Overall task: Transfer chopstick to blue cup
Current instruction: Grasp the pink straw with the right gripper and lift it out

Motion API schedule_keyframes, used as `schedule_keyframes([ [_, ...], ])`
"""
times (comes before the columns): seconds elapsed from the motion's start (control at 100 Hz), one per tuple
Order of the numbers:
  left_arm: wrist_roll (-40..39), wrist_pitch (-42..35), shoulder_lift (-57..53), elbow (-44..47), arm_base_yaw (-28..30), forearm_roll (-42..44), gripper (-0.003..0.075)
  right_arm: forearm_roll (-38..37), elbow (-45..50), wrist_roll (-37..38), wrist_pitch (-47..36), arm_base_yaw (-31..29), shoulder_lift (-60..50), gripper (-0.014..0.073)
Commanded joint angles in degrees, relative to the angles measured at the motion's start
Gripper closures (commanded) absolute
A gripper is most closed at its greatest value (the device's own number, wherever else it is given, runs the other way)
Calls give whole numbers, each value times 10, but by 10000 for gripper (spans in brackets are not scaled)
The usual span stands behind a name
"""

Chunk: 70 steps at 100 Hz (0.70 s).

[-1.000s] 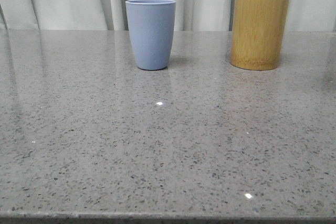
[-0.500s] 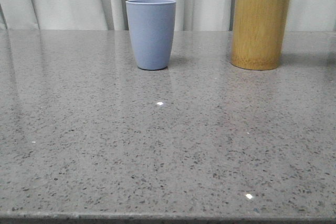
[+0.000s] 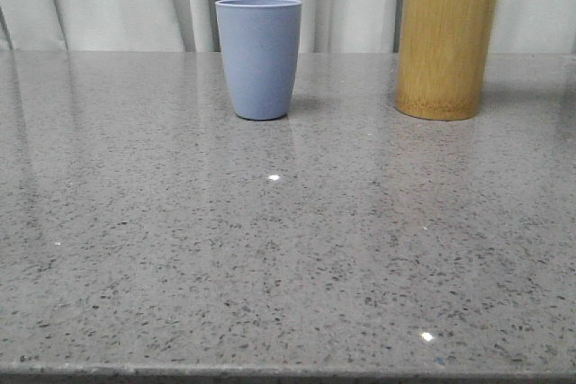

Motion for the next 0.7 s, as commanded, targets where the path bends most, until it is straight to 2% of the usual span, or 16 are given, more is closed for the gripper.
schedule_keyframes([
  [0.0, -6, -44, -1, -15, -3, 7, 386, 4, -24, -6, -50, 1, -16, 55],
  [0.28, -5, -44, -1, -15, -3, 9, 386, 4, -24, -6, -50, 1, -16, 336],
  [0.69, -5, -44, -1, -15, -3, 11, 386, 4, -24, -6, -52, 1, -16, 554],
])
